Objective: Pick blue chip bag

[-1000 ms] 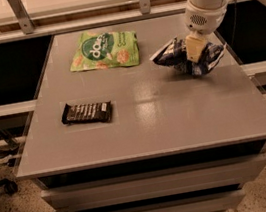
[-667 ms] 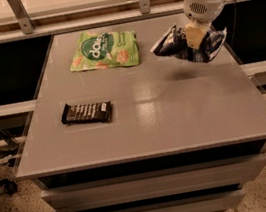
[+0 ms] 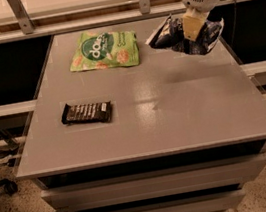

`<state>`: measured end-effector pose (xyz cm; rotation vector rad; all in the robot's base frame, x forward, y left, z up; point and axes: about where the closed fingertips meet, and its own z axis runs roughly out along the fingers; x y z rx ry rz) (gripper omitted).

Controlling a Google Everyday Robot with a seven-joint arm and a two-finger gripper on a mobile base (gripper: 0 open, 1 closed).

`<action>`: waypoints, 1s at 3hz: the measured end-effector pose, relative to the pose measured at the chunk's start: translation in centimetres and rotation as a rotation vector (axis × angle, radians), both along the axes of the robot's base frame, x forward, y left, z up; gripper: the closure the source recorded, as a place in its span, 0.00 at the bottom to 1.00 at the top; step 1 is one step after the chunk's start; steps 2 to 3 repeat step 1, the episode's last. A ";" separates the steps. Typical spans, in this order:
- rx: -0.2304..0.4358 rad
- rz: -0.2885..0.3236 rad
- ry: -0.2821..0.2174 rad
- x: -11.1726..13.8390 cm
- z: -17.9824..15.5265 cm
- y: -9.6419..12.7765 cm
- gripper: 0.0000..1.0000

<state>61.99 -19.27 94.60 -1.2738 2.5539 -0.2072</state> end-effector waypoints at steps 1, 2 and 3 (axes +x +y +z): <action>0.006 0.009 0.005 0.1 0.0 0.0 1.00; 0.006 0.009 0.005 0.1 0.0 0.0 1.00; 0.006 0.009 0.005 0.1 0.0 0.0 1.00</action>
Offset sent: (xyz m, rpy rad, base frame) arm 0.0000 0.0000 0.0000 0.0000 0.0000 0.0000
